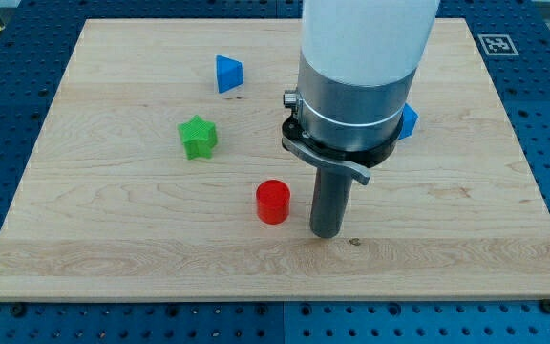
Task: Slightly push the red circle towards top
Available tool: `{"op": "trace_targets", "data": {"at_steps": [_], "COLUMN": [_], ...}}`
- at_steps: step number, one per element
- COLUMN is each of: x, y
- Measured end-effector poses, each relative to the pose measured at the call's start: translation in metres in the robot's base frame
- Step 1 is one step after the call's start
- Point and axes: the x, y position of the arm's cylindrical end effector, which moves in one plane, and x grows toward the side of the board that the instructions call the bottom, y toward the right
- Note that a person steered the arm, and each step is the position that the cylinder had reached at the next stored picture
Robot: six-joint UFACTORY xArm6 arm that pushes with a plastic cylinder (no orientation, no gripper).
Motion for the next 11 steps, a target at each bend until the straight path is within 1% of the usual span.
{"op": "trace_targets", "data": {"at_steps": [1, 2, 3, 4, 6, 9, 11], "x": [0.000, 0.026, 0.037, 0.028, 0.008, -0.001, -0.005], "y": [-0.003, -0.005, -0.022, -0.042, -0.051, -0.059, -0.081]}}
